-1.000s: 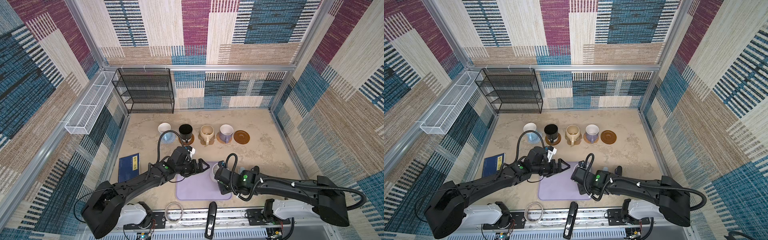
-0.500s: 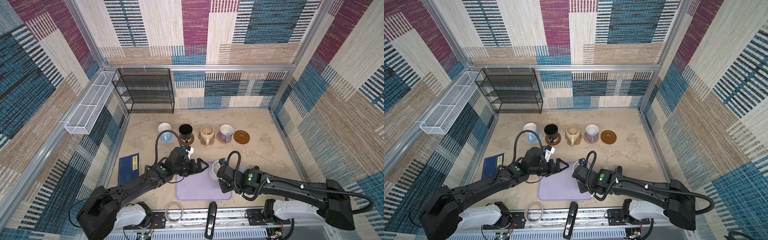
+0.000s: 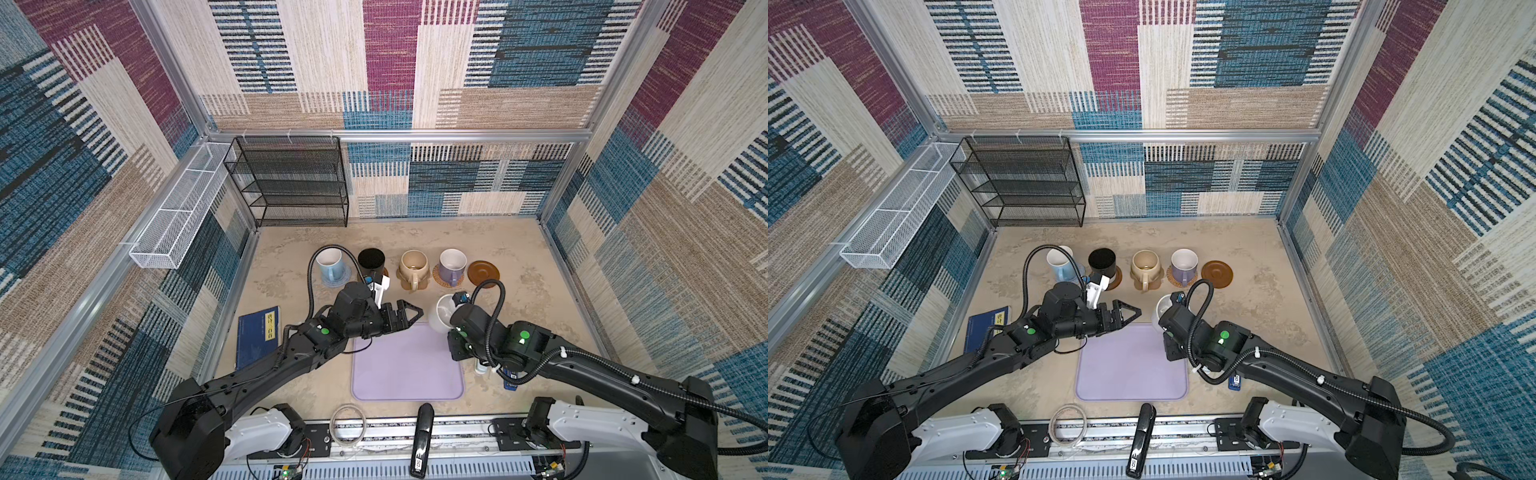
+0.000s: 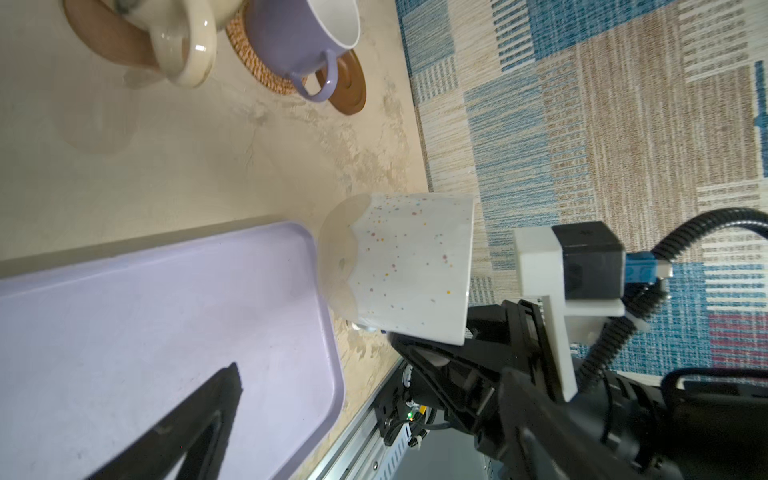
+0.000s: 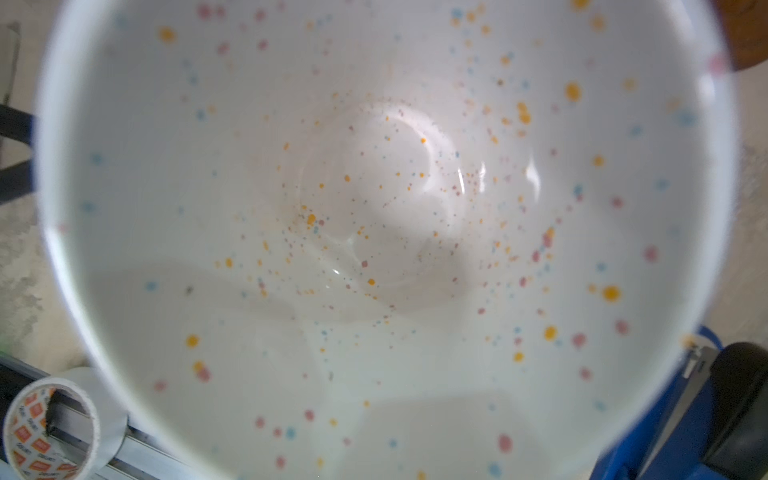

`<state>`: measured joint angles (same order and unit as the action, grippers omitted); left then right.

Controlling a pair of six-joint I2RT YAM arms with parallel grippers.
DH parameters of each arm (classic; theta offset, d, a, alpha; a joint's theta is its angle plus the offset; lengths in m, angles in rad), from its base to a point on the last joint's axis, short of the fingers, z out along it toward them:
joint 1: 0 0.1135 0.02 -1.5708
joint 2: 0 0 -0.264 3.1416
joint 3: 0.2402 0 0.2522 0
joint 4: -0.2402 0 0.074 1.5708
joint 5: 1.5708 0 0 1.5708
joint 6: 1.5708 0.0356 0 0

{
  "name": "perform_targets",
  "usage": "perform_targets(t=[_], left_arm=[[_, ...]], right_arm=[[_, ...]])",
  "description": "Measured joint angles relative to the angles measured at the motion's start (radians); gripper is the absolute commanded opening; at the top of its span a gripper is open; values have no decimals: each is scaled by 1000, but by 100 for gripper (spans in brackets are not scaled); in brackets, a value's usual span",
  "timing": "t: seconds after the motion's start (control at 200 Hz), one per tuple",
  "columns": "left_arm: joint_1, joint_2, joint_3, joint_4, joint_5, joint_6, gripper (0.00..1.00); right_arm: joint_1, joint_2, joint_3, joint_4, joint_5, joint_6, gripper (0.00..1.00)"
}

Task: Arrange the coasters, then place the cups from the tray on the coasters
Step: 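Lift and carry the speckled mug with right gripper to the brown wooden coaster, then lower the speckled mug onto the brown wooden coaster and open right gripper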

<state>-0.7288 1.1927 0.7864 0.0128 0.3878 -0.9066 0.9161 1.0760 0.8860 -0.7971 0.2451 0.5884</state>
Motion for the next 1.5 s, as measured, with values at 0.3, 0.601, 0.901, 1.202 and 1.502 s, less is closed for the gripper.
perform_targets(t=[0.3, 0.601, 0.901, 1.202, 1.502], left_arm=[[2, 67, 155, -72, -45, 65, 100], [11, 212, 312, -85, -40, 100, 100], [20, 368, 456, -100, -23, 130, 100], [26, 486, 544, -107, -5, 135, 100], [28, 573, 597, -106, 23, 127, 100]], right_arm=[[-234, 24, 124, -8, 22, -151, 0], [-510, 154, 214, 53, -53, -283, 0], [-692, 345, 302, 71, -78, -347, 0], [-785, 555, 388, 85, -96, -392, 0], [-810, 745, 499, 99, -109, -422, 0]])
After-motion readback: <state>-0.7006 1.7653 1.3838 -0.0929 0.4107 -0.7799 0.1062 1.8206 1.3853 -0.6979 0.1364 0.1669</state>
